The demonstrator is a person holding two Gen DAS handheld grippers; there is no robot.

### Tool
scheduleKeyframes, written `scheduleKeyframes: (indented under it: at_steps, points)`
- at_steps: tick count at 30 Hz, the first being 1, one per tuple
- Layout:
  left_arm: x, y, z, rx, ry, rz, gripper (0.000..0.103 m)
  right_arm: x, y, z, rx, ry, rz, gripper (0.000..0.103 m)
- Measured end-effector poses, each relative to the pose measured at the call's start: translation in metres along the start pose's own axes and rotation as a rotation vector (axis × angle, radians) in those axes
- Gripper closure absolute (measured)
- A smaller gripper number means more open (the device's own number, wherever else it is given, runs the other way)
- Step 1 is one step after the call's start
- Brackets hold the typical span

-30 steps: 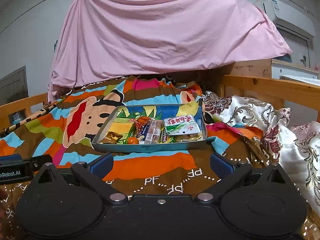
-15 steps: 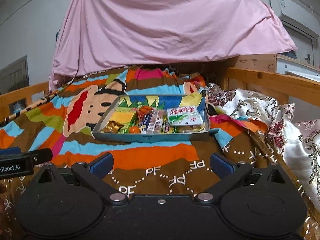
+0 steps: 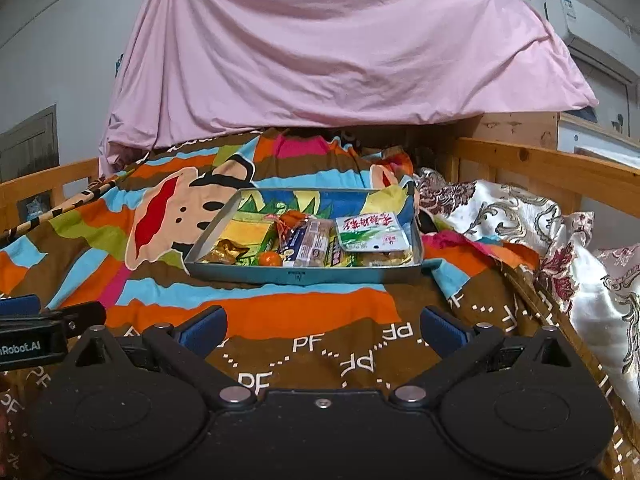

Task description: Organize snacks

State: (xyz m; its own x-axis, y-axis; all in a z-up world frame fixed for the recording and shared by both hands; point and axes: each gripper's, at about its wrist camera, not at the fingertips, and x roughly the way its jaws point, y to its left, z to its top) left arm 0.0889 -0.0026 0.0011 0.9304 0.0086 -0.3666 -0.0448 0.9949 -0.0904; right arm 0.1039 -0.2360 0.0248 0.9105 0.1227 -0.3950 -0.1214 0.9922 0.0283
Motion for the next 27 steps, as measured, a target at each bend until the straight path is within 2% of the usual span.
scheduleKeyframes:
  at_steps: [27]
  points:
    - [0.0017, 0.0019, 0.0003, -0.007, 0.003, 0.008, 0.000, 0.0045, 0.0032, -0.0022, -0.026, 0.009, 0.001, 0.001]
